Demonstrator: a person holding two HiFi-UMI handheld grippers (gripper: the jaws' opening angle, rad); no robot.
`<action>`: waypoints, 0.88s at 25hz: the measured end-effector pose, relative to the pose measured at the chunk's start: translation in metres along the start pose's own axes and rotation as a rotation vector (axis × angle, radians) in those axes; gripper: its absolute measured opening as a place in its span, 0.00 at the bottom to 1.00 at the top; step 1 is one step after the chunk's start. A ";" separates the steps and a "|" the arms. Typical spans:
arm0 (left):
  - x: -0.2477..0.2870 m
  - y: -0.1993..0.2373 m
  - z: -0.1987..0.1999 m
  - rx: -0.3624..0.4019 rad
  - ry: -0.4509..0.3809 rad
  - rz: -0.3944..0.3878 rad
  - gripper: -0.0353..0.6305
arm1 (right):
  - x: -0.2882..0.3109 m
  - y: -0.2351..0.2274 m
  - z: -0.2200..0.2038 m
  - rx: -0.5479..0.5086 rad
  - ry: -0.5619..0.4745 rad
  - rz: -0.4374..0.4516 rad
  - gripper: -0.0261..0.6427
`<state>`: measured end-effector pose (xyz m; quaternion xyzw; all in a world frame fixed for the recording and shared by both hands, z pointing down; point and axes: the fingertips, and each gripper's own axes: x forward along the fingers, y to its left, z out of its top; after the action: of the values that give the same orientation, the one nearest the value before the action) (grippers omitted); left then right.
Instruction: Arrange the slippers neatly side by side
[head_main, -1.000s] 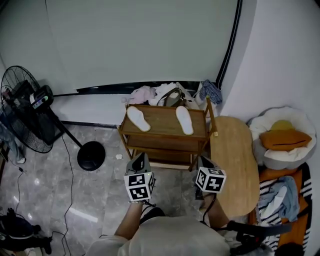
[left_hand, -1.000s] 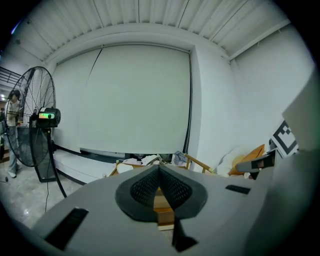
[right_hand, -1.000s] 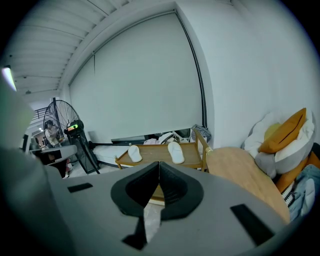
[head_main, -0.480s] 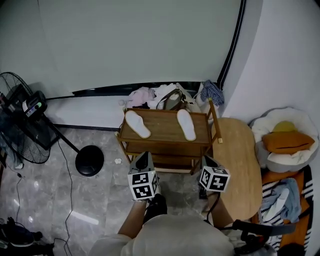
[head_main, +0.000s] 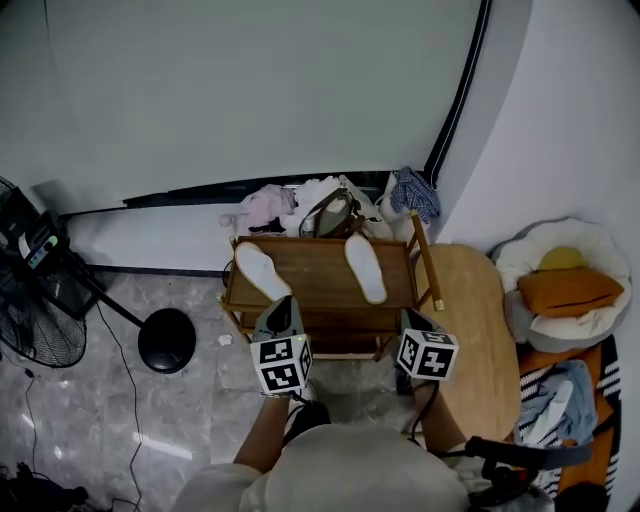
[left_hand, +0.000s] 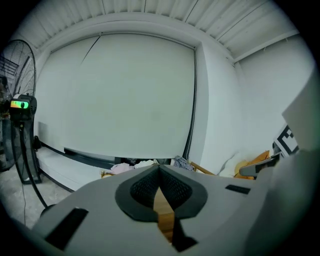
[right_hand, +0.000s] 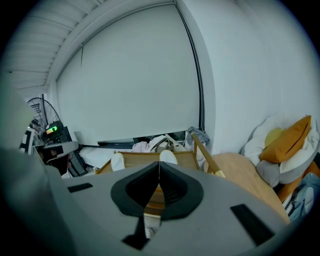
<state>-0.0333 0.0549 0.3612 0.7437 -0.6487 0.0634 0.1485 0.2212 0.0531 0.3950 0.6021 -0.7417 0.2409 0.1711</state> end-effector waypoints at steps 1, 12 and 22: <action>0.007 0.002 0.002 0.000 0.003 -0.005 0.08 | 0.005 0.000 0.003 0.002 0.002 -0.005 0.09; 0.086 0.028 0.028 0.020 0.019 -0.053 0.08 | 0.069 0.006 0.046 0.011 0.010 -0.038 0.09; 0.142 0.069 0.032 0.018 0.068 -0.055 0.08 | 0.126 0.018 0.063 0.025 0.041 -0.075 0.09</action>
<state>-0.0828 -0.0968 0.3813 0.7601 -0.6219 0.0905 0.1653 0.1785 -0.0824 0.4087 0.6267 -0.7118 0.2557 0.1876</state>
